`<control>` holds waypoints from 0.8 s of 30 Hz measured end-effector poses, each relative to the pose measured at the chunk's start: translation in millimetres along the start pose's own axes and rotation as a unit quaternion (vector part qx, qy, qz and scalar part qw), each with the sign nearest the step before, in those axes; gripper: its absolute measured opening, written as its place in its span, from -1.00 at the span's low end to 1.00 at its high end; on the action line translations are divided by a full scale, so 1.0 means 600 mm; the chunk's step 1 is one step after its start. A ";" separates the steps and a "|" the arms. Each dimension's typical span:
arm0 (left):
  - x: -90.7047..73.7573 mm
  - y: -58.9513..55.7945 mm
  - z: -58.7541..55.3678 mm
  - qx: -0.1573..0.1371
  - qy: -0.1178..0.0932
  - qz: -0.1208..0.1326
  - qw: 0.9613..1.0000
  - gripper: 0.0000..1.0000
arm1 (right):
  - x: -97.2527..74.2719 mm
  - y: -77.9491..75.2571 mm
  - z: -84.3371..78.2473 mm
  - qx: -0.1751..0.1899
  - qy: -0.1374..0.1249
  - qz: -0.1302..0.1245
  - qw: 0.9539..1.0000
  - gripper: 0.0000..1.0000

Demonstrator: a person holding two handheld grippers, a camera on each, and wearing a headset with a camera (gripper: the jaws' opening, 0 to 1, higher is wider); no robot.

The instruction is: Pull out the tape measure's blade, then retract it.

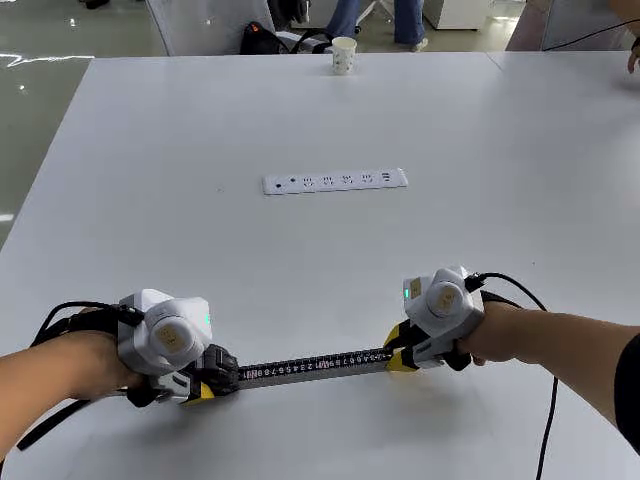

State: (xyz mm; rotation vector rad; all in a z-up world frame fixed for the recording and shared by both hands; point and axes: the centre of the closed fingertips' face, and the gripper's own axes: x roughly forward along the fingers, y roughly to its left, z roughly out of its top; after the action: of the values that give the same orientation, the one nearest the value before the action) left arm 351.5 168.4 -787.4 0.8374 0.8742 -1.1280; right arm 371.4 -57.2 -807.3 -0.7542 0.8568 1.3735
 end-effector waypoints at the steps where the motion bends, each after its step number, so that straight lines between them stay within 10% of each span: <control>1: -0.001 -0.001 -0.001 0.000 0.000 0.000 1.000 -0.31 | 0.000 -0.001 -0.001 0.000 0.000 0.000 1.000 -0.81; 24: -0.001 -0.001 0.002 -0.001 0.001 0.000 1.000 -0.31 | -0.009 -0.002 -0.013 0.010 -0.001 -0.003 1.000 -0.81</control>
State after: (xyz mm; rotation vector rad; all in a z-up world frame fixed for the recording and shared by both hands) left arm 351.2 167.4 -786.6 0.8376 0.8752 -1.1264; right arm 371.9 -66.9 -806.5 -0.7402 0.8644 1.3576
